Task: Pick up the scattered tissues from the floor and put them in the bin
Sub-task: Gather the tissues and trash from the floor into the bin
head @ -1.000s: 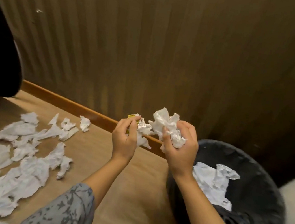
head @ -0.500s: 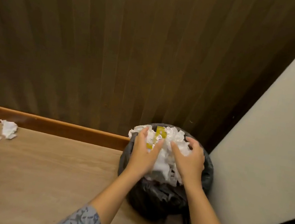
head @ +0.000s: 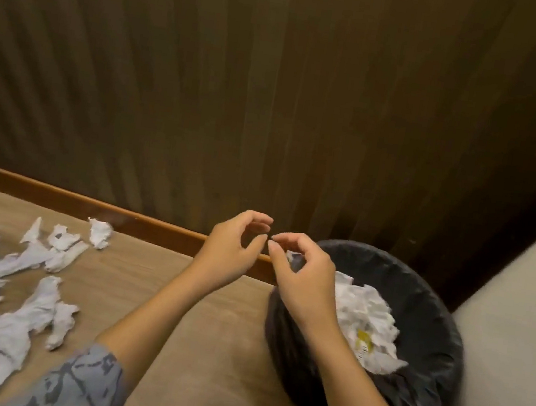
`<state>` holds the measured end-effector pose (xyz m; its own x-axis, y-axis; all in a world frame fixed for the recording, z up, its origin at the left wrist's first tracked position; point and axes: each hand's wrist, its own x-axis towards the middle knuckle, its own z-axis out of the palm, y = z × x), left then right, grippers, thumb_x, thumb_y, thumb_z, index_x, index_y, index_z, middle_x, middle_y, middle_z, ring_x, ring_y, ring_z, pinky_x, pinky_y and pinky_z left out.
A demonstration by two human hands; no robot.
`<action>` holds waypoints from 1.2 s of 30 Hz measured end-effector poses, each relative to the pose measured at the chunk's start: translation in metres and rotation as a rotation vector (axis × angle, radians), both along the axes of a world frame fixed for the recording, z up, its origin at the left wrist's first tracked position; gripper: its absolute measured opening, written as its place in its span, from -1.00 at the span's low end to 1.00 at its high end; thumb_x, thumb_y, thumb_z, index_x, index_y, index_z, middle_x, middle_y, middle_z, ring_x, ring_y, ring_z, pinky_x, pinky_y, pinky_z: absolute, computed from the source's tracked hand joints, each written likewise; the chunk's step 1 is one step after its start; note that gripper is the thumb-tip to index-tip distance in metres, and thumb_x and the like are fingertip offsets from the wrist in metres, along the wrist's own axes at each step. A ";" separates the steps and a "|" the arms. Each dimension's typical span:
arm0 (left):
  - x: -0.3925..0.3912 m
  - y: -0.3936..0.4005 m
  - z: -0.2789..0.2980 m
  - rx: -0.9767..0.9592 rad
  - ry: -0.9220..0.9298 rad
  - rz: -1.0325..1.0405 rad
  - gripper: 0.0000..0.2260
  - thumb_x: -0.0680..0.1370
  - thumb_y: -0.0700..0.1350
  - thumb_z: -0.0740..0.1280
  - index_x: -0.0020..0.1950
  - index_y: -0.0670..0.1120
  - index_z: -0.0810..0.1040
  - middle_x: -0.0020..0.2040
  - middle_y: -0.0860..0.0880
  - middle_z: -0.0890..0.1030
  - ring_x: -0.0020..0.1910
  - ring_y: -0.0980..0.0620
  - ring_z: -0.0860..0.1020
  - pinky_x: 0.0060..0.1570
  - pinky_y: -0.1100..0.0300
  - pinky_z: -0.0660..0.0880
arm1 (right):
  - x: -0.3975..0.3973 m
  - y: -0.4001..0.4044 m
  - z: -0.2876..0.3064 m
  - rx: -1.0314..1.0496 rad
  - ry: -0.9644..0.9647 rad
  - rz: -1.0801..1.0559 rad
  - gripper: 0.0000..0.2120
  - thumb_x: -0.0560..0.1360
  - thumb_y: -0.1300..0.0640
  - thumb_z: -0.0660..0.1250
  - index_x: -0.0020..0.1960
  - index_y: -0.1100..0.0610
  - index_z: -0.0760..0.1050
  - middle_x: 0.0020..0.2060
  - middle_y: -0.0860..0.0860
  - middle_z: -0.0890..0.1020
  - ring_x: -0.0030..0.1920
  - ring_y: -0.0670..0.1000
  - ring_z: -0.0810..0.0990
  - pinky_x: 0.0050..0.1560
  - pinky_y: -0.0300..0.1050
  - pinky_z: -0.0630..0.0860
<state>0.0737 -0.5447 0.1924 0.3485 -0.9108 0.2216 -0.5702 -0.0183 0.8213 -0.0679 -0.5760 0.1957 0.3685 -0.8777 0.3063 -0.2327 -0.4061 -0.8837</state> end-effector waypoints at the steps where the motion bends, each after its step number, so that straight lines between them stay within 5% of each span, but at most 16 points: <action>1: 0.017 0.013 0.003 0.030 -0.079 0.007 -0.79 0.56 -0.12 0.32 0.18 0.04 0.54 0.07 0.13 0.61 0.08 0.21 0.55 0.09 0.26 0.51 | 0.012 0.005 0.000 -0.018 0.009 0.053 -0.96 0.53 0.05 0.37 -0.04 -0.09 0.58 -0.16 -0.24 0.61 -0.05 -0.24 0.57 -0.11 -0.41 0.51; 4: 0.065 0.051 0.004 0.095 -0.131 0.111 -0.86 0.55 -0.13 0.34 0.10 0.01 0.59 -0.02 0.11 0.63 0.00 0.21 0.58 0.00 0.33 0.52 | 0.040 0.006 -0.003 -0.130 0.173 0.142 -0.94 0.52 0.05 0.36 -0.05 -0.06 0.62 0.00 -0.14 0.59 0.08 -0.12 0.52 0.08 -0.13 0.51; 6: 0.087 0.074 -0.002 0.099 -0.021 0.255 -0.88 0.56 -0.13 0.34 0.07 0.00 0.60 -0.03 0.08 0.64 -0.01 0.17 0.59 -0.04 0.35 0.53 | 0.045 -0.013 -0.004 -0.150 0.495 0.100 -0.83 0.53 0.08 0.34 0.11 -0.06 0.59 0.29 -0.02 0.45 0.32 0.04 0.34 0.25 0.01 0.38; 9: 0.099 0.093 -0.017 0.125 0.039 0.383 -0.89 0.56 -0.14 0.34 0.07 0.00 0.57 -0.05 0.05 0.63 -0.02 0.12 0.60 -0.15 0.35 0.50 | 0.032 -0.058 0.000 0.092 0.832 -0.053 -0.57 0.55 0.24 0.30 0.38 -0.02 0.38 0.43 0.13 0.23 0.39 0.22 0.24 0.24 0.12 0.42; 13: 0.085 0.085 -0.032 0.226 0.001 0.324 -0.86 0.56 -0.12 0.33 0.11 0.00 0.57 -0.03 0.10 0.60 -0.04 0.15 0.56 -0.20 0.38 0.45 | 0.020 -0.094 -0.011 0.252 0.781 -0.172 -0.74 0.51 0.31 0.37 0.14 0.06 0.55 0.27 0.14 0.38 0.01 0.17 0.51 -0.13 -0.01 0.57; 16: 0.067 0.060 -0.035 0.234 -0.008 0.282 -0.85 0.56 -0.11 0.34 0.11 0.02 0.56 0.00 0.09 0.60 -0.04 0.15 0.56 -0.19 0.36 0.48 | 0.009 -0.102 -0.017 0.207 0.622 -0.222 -0.85 0.49 0.26 0.41 -0.17 0.03 0.60 0.02 0.11 0.59 -0.12 0.08 0.58 -0.37 -0.20 0.46; 21: 0.027 0.018 -0.030 0.146 -0.066 0.248 -0.86 0.55 -0.09 0.35 0.11 0.02 0.55 0.00 0.11 0.58 -0.05 0.21 0.54 -0.16 0.43 0.44 | -0.030 -0.100 0.004 0.143 0.591 -0.300 -0.86 0.51 0.32 0.34 -0.16 0.13 0.59 -0.18 0.09 0.61 -0.24 0.03 0.55 -0.44 -0.25 0.40; 24: 0.006 0.006 -0.033 0.137 -0.129 0.192 -0.87 0.55 -0.05 0.35 0.08 0.11 0.51 -0.01 0.17 0.54 -0.06 0.27 0.49 -0.15 0.50 0.36 | -0.046 -0.092 0.008 0.158 0.904 -0.231 -0.90 0.50 0.29 0.31 -0.09 0.15 0.59 -0.15 0.12 0.61 -0.18 0.11 0.58 -0.28 -0.10 0.54; 27: -0.002 0.011 -0.035 0.131 -0.184 0.160 -0.86 0.55 -0.02 0.35 0.09 0.14 0.49 0.02 0.20 0.51 -0.01 0.25 0.47 -0.11 0.51 0.33 | -0.036 -0.074 0.018 0.151 1.337 0.000 -0.72 0.52 0.11 0.33 0.21 0.11 0.45 0.23 0.16 0.50 0.24 0.23 0.44 0.13 0.12 0.49; 30: 0.009 0.034 -0.031 0.129 -0.242 0.147 -0.81 0.55 0.00 0.34 0.16 0.09 0.52 0.08 0.18 0.52 0.08 0.24 0.47 0.03 0.42 0.39 | 0.003 -0.048 0.031 -0.001 1.212 0.161 -0.57 0.54 0.04 0.31 0.37 0.03 0.34 0.29 0.11 0.46 0.27 0.21 0.42 0.16 0.12 0.47; 36: 0.084 0.147 -0.033 0.307 -0.582 0.258 -0.83 0.52 0.01 0.34 0.10 0.08 0.55 0.04 0.12 0.62 0.09 0.07 0.52 0.17 0.02 0.42 | 0.108 0.062 0.024 -0.258 0.878 0.553 -0.70 0.54 0.05 0.31 0.26 0.03 0.48 0.13 0.04 0.61 0.07 0.11 0.59 0.04 0.10 0.59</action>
